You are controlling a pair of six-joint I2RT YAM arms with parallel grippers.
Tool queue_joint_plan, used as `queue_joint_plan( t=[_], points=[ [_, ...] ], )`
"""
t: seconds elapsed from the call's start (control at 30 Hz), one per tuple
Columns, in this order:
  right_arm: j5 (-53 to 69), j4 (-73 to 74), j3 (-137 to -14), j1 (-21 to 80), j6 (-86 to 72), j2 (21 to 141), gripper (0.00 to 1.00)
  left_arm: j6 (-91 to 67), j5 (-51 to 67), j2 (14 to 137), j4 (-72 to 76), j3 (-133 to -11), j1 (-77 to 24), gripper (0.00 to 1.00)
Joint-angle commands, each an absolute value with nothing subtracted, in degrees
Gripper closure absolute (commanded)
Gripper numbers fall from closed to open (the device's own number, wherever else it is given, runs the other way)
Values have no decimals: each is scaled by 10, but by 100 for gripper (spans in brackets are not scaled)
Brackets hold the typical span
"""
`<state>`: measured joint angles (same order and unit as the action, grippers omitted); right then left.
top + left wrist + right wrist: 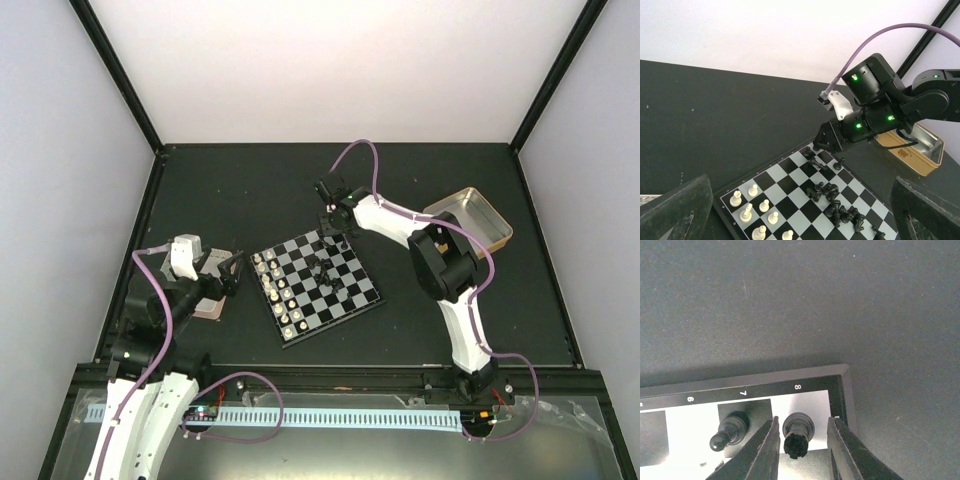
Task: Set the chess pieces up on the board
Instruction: Place the chess piece on the chessboard, then pick up the chess piece from the chessboard.
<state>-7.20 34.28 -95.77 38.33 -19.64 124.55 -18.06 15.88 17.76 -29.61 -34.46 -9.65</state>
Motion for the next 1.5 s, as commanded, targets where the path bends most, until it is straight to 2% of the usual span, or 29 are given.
queue_joint_plan(
  t=[0.0, 0.37, 1.13, 1.47],
  points=[
    [-77, 359, -967, 384, -194, 1224, 72, -181, 157, 182, -300, -349, -95, 1],
    [-11, 356, -899, 396, -185, 1159, 70, -181, 156, 182, -300, -349, -95, 1],
    [-84, 370, -921, 408, -177, 1217, 71, -180, 157, 183, -300, -349, -95, 1],
    [-87, 388, -955, 413, -163, 1251, 78, -180, 157, 182, -300, -349, -95, 1]
  ],
)
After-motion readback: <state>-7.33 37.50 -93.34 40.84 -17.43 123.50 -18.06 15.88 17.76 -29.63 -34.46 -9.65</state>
